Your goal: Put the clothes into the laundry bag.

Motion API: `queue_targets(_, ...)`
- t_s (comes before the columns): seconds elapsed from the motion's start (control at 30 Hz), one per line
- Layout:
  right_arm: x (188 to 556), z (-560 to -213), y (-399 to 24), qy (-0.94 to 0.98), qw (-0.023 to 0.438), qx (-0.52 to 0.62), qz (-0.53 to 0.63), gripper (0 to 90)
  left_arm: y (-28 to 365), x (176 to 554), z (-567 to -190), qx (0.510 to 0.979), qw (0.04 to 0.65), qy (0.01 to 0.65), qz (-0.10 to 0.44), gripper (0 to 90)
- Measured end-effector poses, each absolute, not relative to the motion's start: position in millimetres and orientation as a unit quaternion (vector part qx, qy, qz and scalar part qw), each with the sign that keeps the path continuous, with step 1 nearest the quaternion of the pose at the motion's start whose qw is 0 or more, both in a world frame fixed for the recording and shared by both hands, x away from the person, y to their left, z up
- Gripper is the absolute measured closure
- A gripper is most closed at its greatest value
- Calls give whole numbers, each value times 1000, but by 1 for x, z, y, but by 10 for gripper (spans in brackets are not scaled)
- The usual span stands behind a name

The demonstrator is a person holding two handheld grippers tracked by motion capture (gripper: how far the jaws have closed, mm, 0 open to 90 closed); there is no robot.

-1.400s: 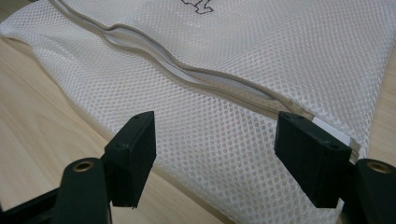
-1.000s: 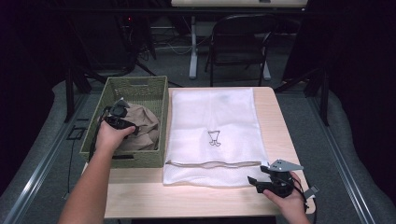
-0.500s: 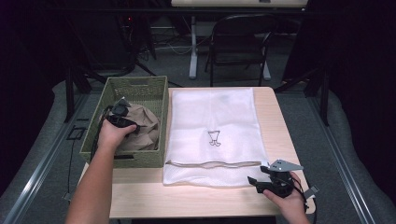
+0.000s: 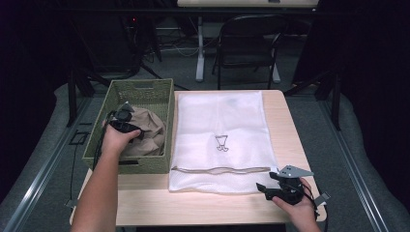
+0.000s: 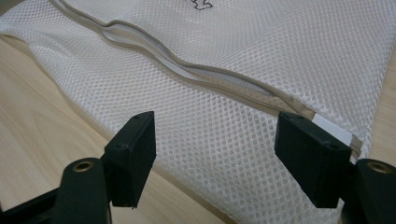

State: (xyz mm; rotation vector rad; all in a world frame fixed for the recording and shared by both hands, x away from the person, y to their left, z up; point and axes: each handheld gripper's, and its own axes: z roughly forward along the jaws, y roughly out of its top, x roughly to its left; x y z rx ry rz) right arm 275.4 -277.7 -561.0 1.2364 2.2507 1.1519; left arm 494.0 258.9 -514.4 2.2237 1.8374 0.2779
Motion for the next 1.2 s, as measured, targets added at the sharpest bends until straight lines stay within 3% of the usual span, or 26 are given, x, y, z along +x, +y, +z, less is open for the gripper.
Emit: queue_targets(1.2, 276, -562, -277, 792, 160, 429, 403, 288, 262, 503, -533, 752, 104, 647, 65, 20)
